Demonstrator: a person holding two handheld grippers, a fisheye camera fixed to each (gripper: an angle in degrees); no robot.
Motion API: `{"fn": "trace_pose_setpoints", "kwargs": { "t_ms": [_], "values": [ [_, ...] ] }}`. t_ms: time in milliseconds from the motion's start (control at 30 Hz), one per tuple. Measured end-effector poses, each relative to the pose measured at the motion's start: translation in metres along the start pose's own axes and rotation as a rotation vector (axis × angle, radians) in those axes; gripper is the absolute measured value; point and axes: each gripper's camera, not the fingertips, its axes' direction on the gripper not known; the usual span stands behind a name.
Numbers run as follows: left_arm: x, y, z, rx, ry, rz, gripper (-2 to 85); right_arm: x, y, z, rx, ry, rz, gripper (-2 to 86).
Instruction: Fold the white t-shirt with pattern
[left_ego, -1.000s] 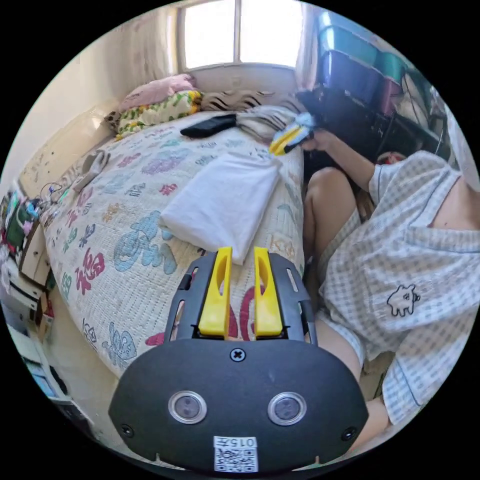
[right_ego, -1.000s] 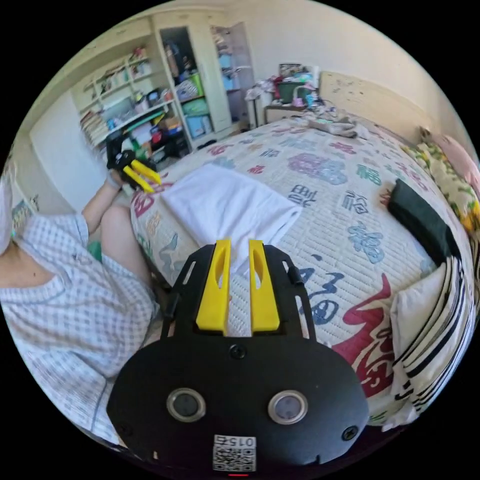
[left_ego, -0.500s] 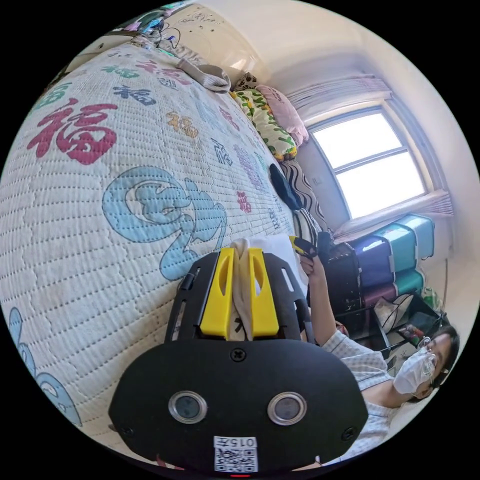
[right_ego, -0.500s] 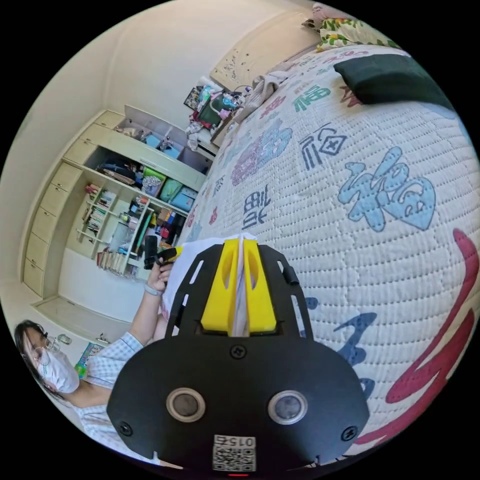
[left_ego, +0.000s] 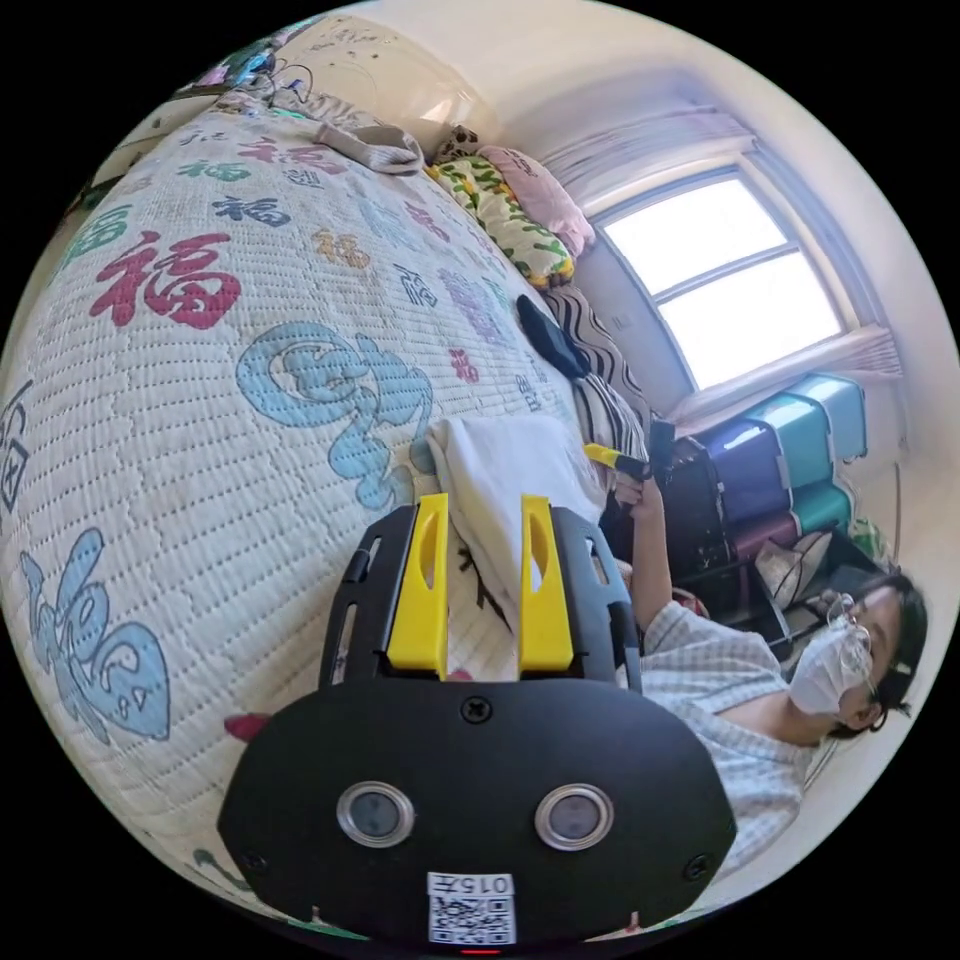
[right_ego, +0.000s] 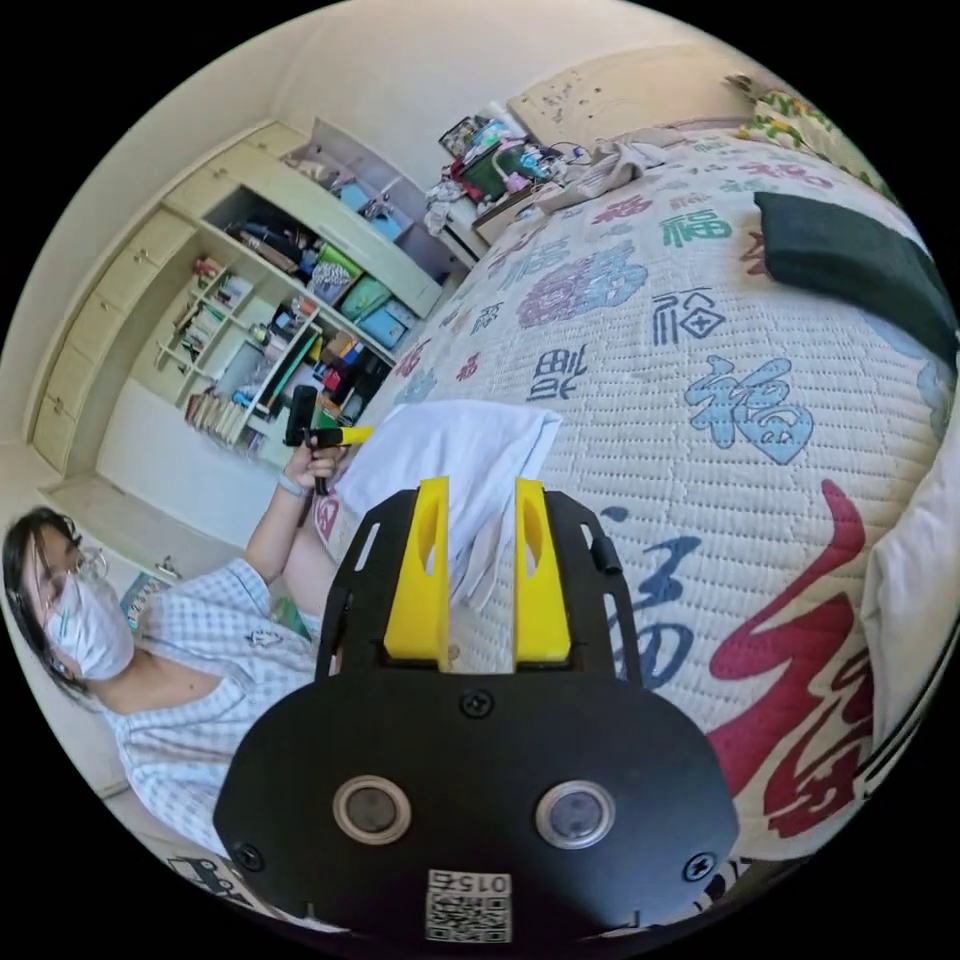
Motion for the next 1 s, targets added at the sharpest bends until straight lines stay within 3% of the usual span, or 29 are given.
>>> {"fn": "trace_pose_setpoints", "kwargs": {
  "t_ms": [100, 200, 433, 533, 733, 1000],
  "values": [
    [0.005, 0.009, 0.009, -0.092, 0.043, 0.048, 10.5, -0.005, 0.001, 0.005, -0.122, -0.052, -0.048, 10.3],
    [0.006, 0.013, 0.022, -0.114, 0.07, 0.056, 10.0, -0.004, -0.002, 0.013, -0.214, 0.035, -0.045, 8.0],
    [0.01, 0.005, 0.03, -0.098, -0.039, 0.084, 2.6, 0.014, 0.002, -0.026, -0.151, -0.024, -0.025, 1.8],
    [0.007, 0.003, 0.037, -0.121, -0.066, 0.09, 3.1, 0.026, 0.004, -0.03, -0.173, -0.086, -0.008, 2.8],
    [-0.017, 0.002, 0.003, -0.021, -0.032, 0.041, 10.2, 0.055, 0.015, -0.093, 0.059, -0.13, 0.082, 10.9],
    [-0.05, -0.024, 0.031, -0.064, 0.055, -0.031, 12.3, 0.053, -0.017, -0.073, -0.068, -0.193, 0.084, 12.5]
  ]
}}
